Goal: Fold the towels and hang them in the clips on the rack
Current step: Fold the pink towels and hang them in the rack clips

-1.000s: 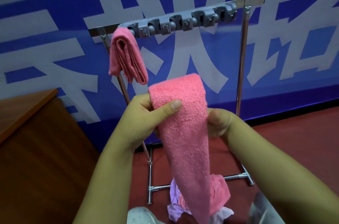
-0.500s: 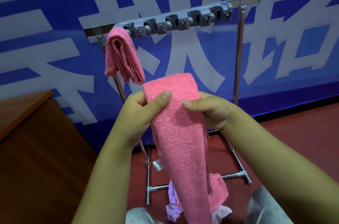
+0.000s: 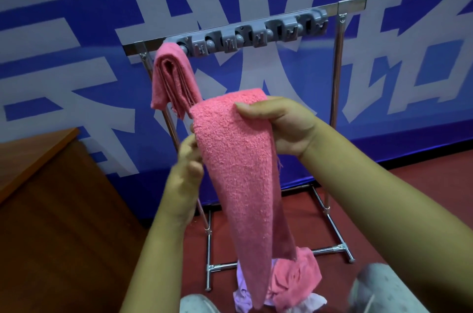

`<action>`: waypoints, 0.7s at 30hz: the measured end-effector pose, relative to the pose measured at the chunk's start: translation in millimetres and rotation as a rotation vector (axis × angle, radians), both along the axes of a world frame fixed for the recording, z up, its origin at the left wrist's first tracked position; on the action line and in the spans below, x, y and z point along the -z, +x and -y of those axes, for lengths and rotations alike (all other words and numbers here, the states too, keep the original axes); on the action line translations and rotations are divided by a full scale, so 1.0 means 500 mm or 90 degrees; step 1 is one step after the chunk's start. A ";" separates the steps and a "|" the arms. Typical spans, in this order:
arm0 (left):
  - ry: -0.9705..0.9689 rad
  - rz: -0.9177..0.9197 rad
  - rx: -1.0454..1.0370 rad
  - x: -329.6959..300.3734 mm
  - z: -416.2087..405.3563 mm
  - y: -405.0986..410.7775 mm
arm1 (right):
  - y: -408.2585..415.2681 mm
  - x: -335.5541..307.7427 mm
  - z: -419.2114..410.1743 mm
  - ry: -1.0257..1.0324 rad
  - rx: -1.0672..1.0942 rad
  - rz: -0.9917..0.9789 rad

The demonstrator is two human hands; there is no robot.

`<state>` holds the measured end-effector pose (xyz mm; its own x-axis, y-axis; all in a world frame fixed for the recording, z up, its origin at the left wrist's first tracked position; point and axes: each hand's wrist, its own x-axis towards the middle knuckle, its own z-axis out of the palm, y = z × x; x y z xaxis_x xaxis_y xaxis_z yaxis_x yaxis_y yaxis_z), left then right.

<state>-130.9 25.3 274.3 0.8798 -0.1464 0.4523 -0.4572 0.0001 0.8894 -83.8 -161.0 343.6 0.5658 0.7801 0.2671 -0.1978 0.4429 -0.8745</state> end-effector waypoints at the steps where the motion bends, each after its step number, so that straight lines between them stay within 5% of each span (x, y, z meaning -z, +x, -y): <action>1: 0.029 -0.031 0.040 0.010 0.003 -0.004 | 0.002 -0.006 -0.001 -0.002 0.002 0.000; 13: 0.123 -0.339 -0.023 0.186 0.068 -0.014 | 0.014 -0.061 0.027 0.138 0.050 -0.072; 21: 0.130 -0.255 -0.118 0.229 0.071 -0.015 | 0.034 -0.082 0.048 0.184 0.048 -0.133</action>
